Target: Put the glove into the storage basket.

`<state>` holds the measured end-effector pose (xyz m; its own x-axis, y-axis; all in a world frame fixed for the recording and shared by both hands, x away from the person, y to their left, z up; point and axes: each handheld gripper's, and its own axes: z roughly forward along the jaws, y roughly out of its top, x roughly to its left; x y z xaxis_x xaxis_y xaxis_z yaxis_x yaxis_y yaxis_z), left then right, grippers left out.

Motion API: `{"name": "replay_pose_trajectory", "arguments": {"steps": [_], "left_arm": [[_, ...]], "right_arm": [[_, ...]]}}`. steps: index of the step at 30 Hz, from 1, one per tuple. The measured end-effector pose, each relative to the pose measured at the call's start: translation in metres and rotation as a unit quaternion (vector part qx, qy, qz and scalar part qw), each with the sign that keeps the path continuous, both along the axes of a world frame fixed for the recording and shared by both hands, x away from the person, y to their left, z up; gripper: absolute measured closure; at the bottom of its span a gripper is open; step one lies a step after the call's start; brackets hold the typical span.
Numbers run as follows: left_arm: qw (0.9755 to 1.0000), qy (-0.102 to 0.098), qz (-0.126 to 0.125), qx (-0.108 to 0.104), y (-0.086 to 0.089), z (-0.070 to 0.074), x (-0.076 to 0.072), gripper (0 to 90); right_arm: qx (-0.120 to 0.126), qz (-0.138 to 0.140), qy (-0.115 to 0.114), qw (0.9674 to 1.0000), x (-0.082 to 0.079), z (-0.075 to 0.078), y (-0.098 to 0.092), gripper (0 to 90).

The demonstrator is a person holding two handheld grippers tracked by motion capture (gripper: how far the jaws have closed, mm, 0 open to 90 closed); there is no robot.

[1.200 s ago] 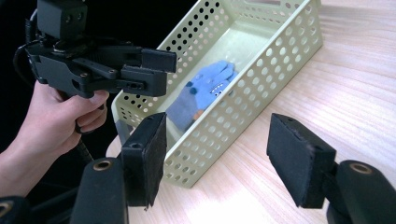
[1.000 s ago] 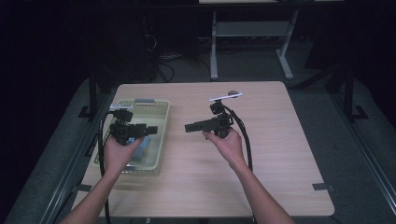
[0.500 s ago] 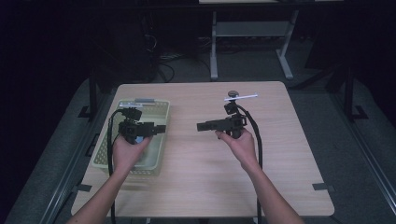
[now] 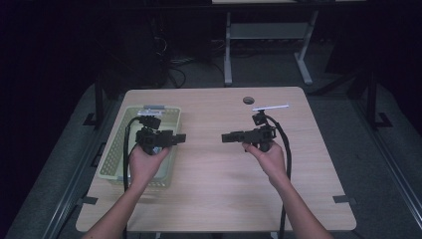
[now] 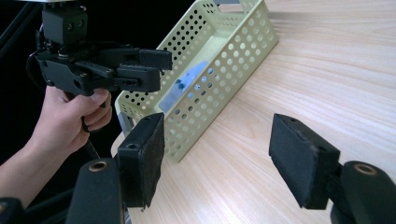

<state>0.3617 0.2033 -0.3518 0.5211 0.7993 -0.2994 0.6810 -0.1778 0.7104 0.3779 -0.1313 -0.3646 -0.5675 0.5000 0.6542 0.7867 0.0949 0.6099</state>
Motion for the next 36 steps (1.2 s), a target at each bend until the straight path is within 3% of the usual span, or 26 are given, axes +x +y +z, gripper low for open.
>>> {"name": "replay_pose_trajectory", "arguments": {"steps": [5,20,23,26,36], "left_arm": [[1.0,-0.005,-0.008,0.003,-0.008,-0.002,-0.003,36.0],[0.9996,0.003,-0.027,-0.009,-0.026,-0.012,-0.005,34.1],[0.9995,0.0,-0.033,-0.001,-0.028,-0.013,-0.006,33.1],[0.9995,-0.004,-0.03,-0.012,-0.032,-0.013,-0.011,32.7],[0.9982,0.002,-0.058,-0.012,-0.048,-0.024,-0.026,31.8]], "right_arm": [[-0.003,-0.009,-0.005,0.9999,-0.005,-0.002,-0.009,35.1],[-0.002,-0.025,0.018,0.9995,-0.012,-0.021,-0.031,34.4],[-0.004,-0.029,0.018,0.9994,-0.013,-0.024,-0.036,34.3],[-0.001,-0.031,0.015,0.9994,-0.018,-0.026,-0.04,34.1],[-0.007,-0.05,0.02,0.9985,-0.033,-0.042,-0.061,32.9]]}}
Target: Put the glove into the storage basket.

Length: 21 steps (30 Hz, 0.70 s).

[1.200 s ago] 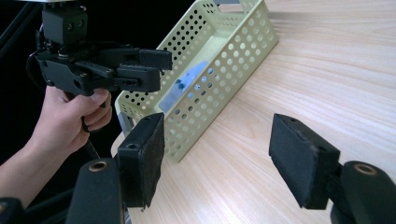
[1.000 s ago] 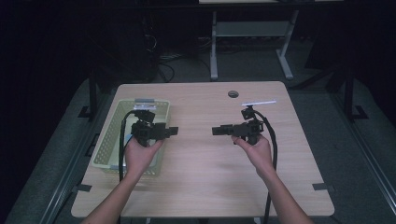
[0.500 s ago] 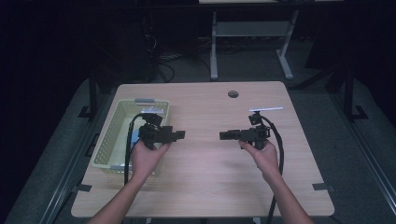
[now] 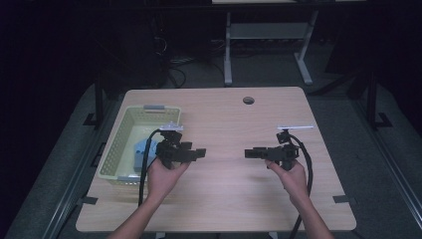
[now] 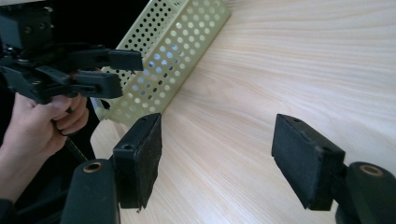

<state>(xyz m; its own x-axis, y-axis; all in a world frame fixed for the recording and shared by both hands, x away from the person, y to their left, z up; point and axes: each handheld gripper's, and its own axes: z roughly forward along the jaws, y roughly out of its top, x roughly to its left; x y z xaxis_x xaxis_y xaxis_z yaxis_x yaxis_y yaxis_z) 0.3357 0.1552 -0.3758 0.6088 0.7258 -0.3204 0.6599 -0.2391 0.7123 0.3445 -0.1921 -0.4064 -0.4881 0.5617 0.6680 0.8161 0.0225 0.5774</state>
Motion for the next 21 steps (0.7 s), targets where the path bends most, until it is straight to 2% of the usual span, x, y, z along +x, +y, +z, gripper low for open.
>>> {"name": "replay_pose_trajectory", "arguments": {"steps": [3,5,9,15,21], "left_arm": [[0.9999,-0.004,-0.01,0.006,-0.004,-0.001,-0.003,31.5],[0.9998,-0.004,-0.016,0.007,-0.007,-0.002,-0.005,31.5],[0.9997,-0.003,-0.023,0.006,-0.011,-0.004,-0.005,30.7],[0.9996,0.001,-0.029,0.003,-0.018,-0.01,-0.006,28.4],[0.9991,0.002,-0.04,-0.015,-0.021,-0.017,-0.014,27.7]], "right_arm": [[-0.005,-0.003,0.001,1.0,-0.002,-0.003,-0.007,32.4],[0.004,-0.008,0.002,1.0,-0.004,-0.004,-0.011,32.5],[-0.009,-0.011,0.001,0.9999,-0.007,-0.007,-0.017,32.5],[-0.011,-0.014,0.008,0.9998,-0.01,-0.013,-0.027,30.9],[-0.013,-0.014,0.011,0.9998,-0.017,-0.017,-0.037,30.7]]}}
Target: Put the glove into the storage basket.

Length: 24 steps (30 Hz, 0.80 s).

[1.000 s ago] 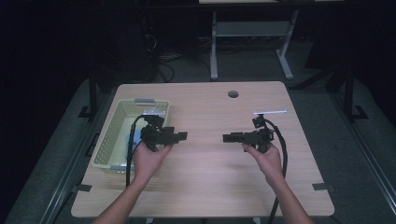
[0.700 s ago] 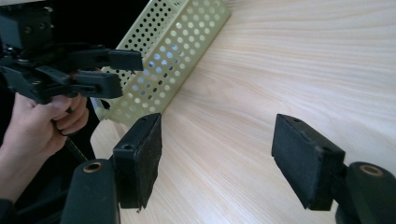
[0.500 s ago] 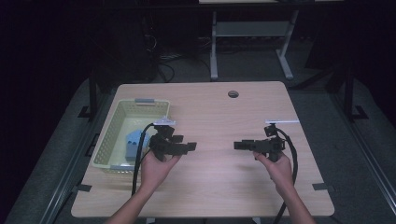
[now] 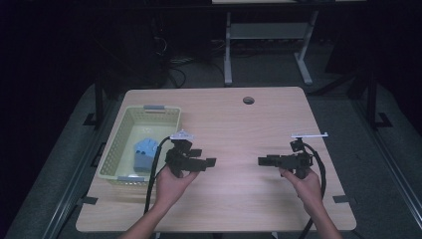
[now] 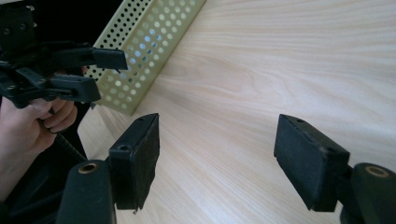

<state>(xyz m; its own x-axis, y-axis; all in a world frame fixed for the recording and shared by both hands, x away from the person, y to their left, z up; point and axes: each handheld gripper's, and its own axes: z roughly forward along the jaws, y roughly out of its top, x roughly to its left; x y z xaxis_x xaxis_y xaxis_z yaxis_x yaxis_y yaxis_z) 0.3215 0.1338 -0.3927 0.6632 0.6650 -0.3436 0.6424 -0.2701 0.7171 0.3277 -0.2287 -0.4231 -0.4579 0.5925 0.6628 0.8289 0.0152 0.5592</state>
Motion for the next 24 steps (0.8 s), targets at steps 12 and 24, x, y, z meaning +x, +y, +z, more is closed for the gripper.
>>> {"name": "replay_pose_trajectory", "arguments": {"steps": [12,24], "left_arm": [[0.9993,0.009,-0.026,-0.024,-0.007,-0.014,-0.017,25.6],[0.9982,0.015,-0.051,-0.029,-0.012,-0.035,-0.032,23.3]], "right_arm": [[-0.005,-0.019,0.0,0.9998,-0.018,-0.013,-0.018,30.2],[0.015,-0.036,-0.003,0.9992,-0.032,-0.025,-0.033,29.4]]}}
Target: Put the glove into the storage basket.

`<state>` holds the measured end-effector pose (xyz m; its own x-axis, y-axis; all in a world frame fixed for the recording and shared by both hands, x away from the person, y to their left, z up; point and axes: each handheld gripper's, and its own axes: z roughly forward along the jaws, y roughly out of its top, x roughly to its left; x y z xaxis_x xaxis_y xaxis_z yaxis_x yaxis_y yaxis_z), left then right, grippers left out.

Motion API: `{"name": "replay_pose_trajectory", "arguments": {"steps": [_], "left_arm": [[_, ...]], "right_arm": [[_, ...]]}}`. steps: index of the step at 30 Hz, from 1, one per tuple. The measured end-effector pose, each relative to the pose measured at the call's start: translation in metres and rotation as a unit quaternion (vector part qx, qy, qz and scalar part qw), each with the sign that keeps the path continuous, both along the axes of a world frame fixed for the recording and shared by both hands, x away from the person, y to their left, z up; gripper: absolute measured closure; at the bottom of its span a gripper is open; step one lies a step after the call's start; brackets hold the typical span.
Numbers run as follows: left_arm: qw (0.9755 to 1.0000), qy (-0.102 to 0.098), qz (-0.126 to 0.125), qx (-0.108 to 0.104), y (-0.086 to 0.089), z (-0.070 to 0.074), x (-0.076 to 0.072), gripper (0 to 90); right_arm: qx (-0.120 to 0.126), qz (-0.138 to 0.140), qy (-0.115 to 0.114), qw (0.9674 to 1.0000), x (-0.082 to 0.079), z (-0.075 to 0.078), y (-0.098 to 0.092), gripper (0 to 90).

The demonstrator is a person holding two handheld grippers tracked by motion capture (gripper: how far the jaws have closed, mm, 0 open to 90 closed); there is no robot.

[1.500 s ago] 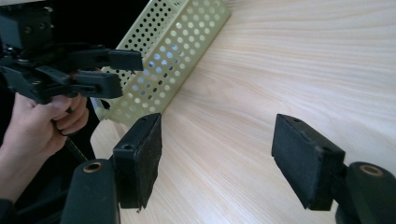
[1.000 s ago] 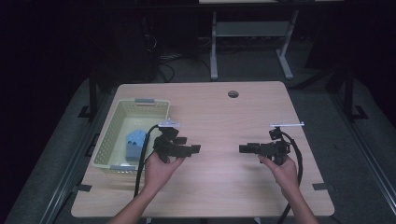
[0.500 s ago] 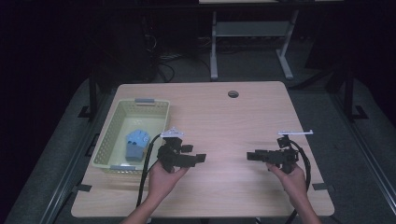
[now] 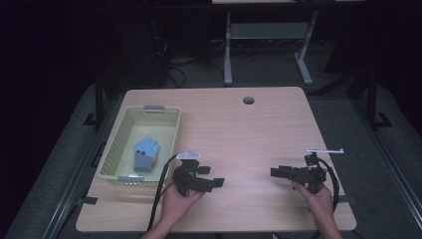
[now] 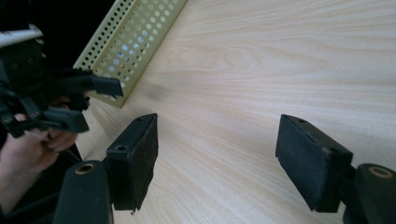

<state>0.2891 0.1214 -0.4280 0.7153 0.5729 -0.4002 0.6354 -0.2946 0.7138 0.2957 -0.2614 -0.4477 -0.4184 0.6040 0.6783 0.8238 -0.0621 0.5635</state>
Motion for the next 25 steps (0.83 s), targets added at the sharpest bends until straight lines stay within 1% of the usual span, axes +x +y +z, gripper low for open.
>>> {"name": "replay_pose_trajectory", "arguments": {"steps": [2,4,5,10,14,17,19,20,22,24,25], "left_arm": [[1.0,0.004,-0.003,-0.001,0.001,-0.004,-0.003,23.1],[1.0,0.005,-0.005,0.001,0.001,-0.008,-0.005,22.9],[1.0,0.005,-0.006,0.001,0.001,-0.01,-0.007,22.8],[0.9998,0.008,-0.017,0.003,0.005,-0.014,-0.015,22.7],[0.9997,0.005,-0.023,-0.001,0.007,-0.018,-0.023,22.6],[0.9996,0.009,-0.026,-0.009,0.009,-0.022,-0.028,22.6],[0.9995,0.009,-0.026,-0.016,0.011,-0.025,-0.032,22.6],[0.9994,0.011,-0.027,-0.017,0.011,-0.026,-0.033,22.8],[0.9994,0.009,-0.031,-0.014,0.012,-0.026,-0.035,22.8],[0.9993,0.007,-0.03,-0.019,0.012,-0.024,-0.036,22.9],[0.9992,0.008,-0.03,-0.024,0.012,-0.022,-0.036,23.0]], "right_arm": [[0.004,-0.001,0.002,1.0,-0.002,0.0,-0.001,29.2],[0.004,-0.001,-0.003,1.0,-0.004,-0.001,-0.003,29.1],[0.005,-0.003,0.0,1.0,-0.004,-0.001,-0.004,28.9],[0.01,-0.012,-0.003,0.9999,-0.007,-0.005,-0.009,28.8],[0.009,-0.014,-0.006,0.9998,-0.009,-0.008,-0.01,28.7],[0.007,-0.01,-0.004,0.9999,-0.011,-0.009,-0.008,28.7],[0.011,-0.007,-0.007,0.9999,-0.013,-0.01,-0.007,28.7],[0.014,-0.006,-0.013,0.9998,-0.014,-0.01,-0.007,28.8],[0.02,-0.001,-0.019,0.9996,-0.015,-0.009,-0.006,28.7],[0.023,0.002,-0.023,0.9995,-0.015,-0.008,-0.006,28.5],[0.024,0.004,-0.021,0.9995,-0.016,-0.008,-0.006,28.5]]}}
